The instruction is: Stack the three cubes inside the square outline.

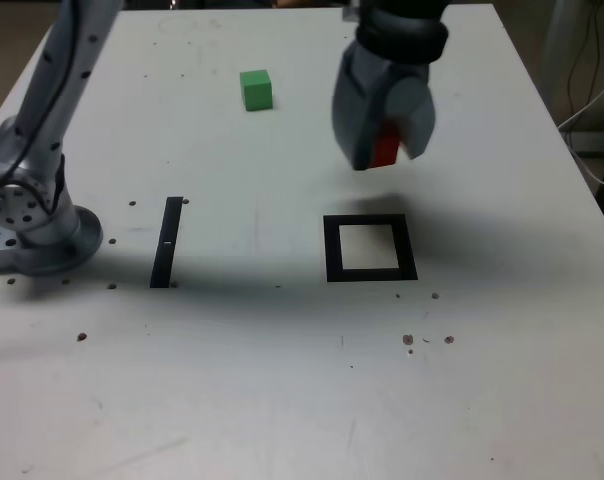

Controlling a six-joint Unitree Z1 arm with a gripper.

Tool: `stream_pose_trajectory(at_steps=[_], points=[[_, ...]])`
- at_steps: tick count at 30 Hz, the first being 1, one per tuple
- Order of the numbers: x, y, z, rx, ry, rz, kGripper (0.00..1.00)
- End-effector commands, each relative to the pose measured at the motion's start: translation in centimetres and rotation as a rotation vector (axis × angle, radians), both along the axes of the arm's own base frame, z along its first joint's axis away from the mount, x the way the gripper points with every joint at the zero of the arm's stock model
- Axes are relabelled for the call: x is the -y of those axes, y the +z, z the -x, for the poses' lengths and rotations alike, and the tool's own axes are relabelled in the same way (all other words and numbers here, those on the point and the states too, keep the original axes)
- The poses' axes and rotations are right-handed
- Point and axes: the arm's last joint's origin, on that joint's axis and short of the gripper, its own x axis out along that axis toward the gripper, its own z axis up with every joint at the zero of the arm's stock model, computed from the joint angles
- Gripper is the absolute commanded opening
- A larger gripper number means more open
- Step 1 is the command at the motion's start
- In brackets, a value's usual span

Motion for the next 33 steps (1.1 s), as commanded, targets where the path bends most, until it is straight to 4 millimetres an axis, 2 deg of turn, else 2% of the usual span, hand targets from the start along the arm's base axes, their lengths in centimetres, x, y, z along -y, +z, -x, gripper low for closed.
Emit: stream_pose_trajectory(at_steps=[1, 9, 14, 22, 33], points=[[1.8, 0.7, 0.9, 0.025, -0.054, -0.020, 0.23], [6.0, -1.1, 3.5, 0.092, -0.138, -0.028, 0.22], [7.7, -1.8, 4.3, 0.097, -0.158, -0.024, 0.22], [8.9, -3.2, 3.8, 0.069, -0.187, -0.009, 0.22], [9.1, -4.9, 3.1, 0.074, -0.193, -0.017, 0.23]])
